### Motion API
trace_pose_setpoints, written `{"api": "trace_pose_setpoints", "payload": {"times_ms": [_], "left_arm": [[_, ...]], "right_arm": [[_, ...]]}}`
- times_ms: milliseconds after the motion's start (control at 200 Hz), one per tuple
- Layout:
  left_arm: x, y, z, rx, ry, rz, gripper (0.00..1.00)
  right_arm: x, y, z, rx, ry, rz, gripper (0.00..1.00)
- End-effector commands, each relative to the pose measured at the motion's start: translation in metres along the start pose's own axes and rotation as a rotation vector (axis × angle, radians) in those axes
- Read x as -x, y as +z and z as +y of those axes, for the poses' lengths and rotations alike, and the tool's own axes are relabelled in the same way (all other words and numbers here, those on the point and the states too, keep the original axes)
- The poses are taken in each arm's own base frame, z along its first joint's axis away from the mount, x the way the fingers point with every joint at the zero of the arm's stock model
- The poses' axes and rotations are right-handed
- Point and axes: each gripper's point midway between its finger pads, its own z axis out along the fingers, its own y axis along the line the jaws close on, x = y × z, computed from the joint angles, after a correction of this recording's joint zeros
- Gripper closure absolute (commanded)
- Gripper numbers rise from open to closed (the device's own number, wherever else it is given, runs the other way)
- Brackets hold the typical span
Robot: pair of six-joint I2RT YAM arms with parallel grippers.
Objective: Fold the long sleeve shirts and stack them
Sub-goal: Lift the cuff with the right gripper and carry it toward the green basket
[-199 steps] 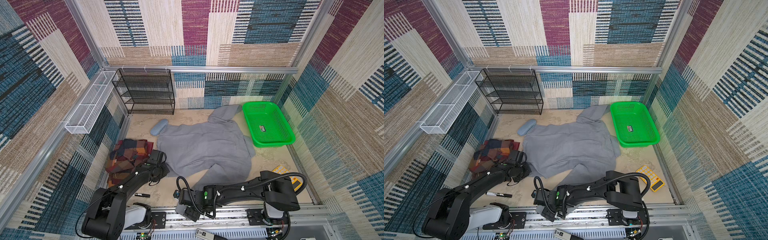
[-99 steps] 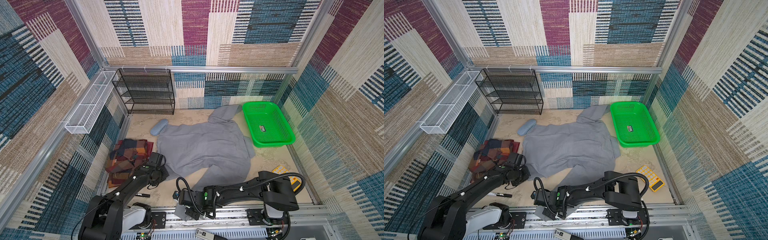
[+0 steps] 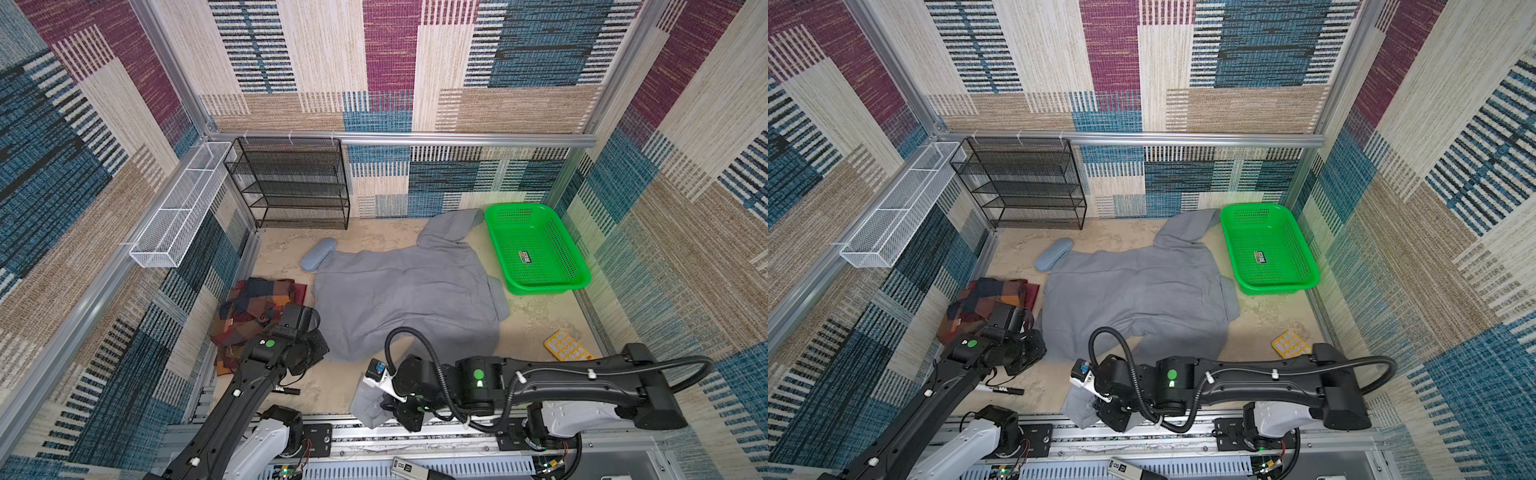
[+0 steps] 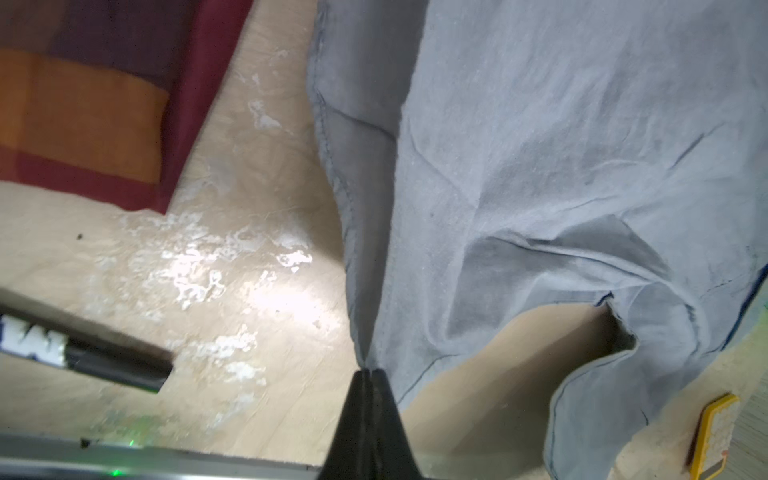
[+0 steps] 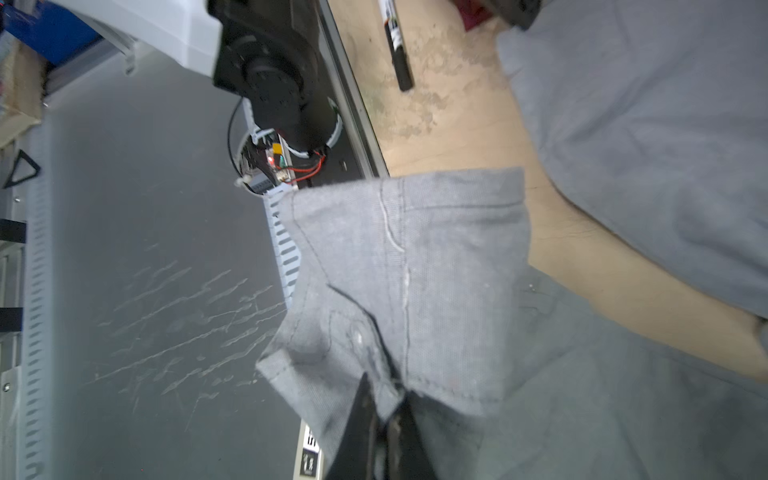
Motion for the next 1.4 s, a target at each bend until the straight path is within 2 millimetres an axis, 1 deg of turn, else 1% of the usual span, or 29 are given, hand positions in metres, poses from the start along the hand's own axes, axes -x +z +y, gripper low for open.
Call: {"api": "trace_pose_setpoints", "payload": {"times_ms": [0, 60, 110, 140, 240, 351, 361, 366, 456, 466, 546, 561, 566, 591, 676, 721, 751, 821, 871, 951, 1027, 1077, 1127, 1182, 1242, 1277, 1317, 1337, 1397], "left_arm": [[-0.011, -0.019, 0.022, 0.095, -0.043, 0.026, 1.00], [-0.010, -0.031, 0.026, 0.113, -0.053, 0.004, 1.00], [-0.008, -0.041, 0.026, 0.110, -0.056, -0.011, 1.00], [-0.007, -0.046, 0.025, 0.108, -0.051, -0.017, 1.00], [-0.007, -0.060, 0.028, 0.131, -0.054, -0.018, 1.00], [-0.001, -0.076, 0.034, 0.176, -0.057, -0.052, 1.00], [0.001, -0.078, 0.033, 0.177, -0.054, -0.057, 1.00], [0.001, -0.079, 0.033, 0.178, -0.053, -0.058, 1.00], [0.007, -0.091, 0.032, 0.194, -0.037, -0.072, 1.00], [0.008, -0.093, 0.032, 0.197, -0.035, -0.075, 1.00], [0.012, -0.104, 0.030, 0.204, -0.035, -0.093, 1.00], [0.013, -0.105, 0.028, 0.197, -0.035, -0.094, 1.00], [0.013, -0.105, 0.028, 0.195, -0.035, -0.094, 1.00], [0.013, -0.106, 0.027, 0.192, -0.036, -0.096, 1.00], [0.016, -0.106, 0.027, 0.198, -0.044, -0.106, 1.00], [0.017, -0.104, 0.029, 0.214, -0.045, -0.105, 1.00], [0.017, -0.103, 0.028, 0.215, -0.047, -0.099, 1.00], [0.018, -0.099, 0.027, 0.228, -0.042, -0.088, 1.00], [0.019, -0.097, 0.022, 0.220, -0.032, -0.076, 1.00], [0.022, -0.093, 0.018, 0.221, -0.020, -0.062, 1.00], [0.023, -0.090, 0.017, 0.232, 0.001, -0.052, 1.00], [0.024, -0.090, 0.018, 0.241, 0.002, -0.057, 1.00], [0.025, -0.088, 0.018, 0.245, 0.004, -0.057, 1.00], [0.027, -0.085, 0.015, 0.240, 0.003, -0.060, 1.00], [0.032, -0.083, 0.013, 0.246, 0.008, -0.070, 1.00], [0.034, -0.081, 0.013, 0.256, 0.008, -0.070, 1.00], [0.035, -0.079, 0.010, 0.252, 0.008, -0.058, 1.00], [0.035, -0.077, 0.007, 0.247, 0.010, -0.049, 1.00], [0.037, -0.072, 0.004, 0.255, 0.018, -0.033, 1.00]], "right_arm": [[0.009, -0.041, -0.016, -0.090, 0.026, -0.048, 1.00], [0.019, -0.069, -0.027, -0.146, 0.055, -0.095, 1.00], [0.022, -0.087, -0.035, -0.183, 0.065, -0.114, 1.00], [0.026, -0.101, -0.043, -0.231, 0.078, -0.137, 1.00], [0.034, -0.136, -0.063, -0.335, 0.110, -0.179, 1.00], [0.046, -0.176, -0.082, -0.444, 0.125, -0.234, 1.00], [0.046, -0.177, -0.083, -0.450, 0.128, -0.237, 1.00], [0.047, -0.181, -0.084, -0.458, 0.129, -0.243, 1.00], [0.057, -0.209, -0.091, -0.512, 0.132, -0.285, 1.00], [0.059, -0.215, -0.093, -0.528, 0.133, -0.298, 1.00], [0.070, -0.246, -0.102, -0.600, 0.147, -0.361, 1.00], [0.070, -0.249, -0.104, -0.614, 0.148, -0.368, 1.00], [0.073, -0.255, -0.104, -0.619, 0.151, -0.384, 1.00], [0.078, -0.264, -0.105, -0.627, 0.153, -0.410, 1.00], [0.092, -0.289, -0.109, -0.678, 0.148, -0.485, 1.00], [0.097, -0.295, -0.110, -0.701, 0.134, -0.501, 1.00], [0.101, -0.303, -0.115, -0.740, 0.139, -0.530, 1.00], [0.109, -0.315, -0.119, -0.785, 0.136, -0.573, 1.00], [0.115, -0.322, -0.121, -0.803, 0.132, -0.603, 1.00], [0.121, -0.321, -0.119, -0.781, 0.115, -0.634, 1.00], [0.119, -0.314, -0.123, -0.793, 0.115, -0.625, 1.00], [0.119, -0.309, -0.130, -0.817, 0.119, -0.617, 1.00], [0.124, -0.307, -0.137, -0.826, 0.112, -0.613, 1.00], [0.135, -0.309, -0.149, -0.857, 0.101, -0.626, 1.00], [0.143, -0.315, -0.171, -0.918, 0.091, -0.627, 1.00], [0.149, -0.319, -0.181, -0.927, 0.085, -0.637, 1.00], [0.158, -0.322, -0.188, -0.926, 0.078, -0.651, 1.00], [0.163, -0.320, -0.193, -0.924, 0.074, -0.649, 1.00], [0.177, -0.324, -0.200, -0.936, 0.068, -0.678, 1.00]]}}
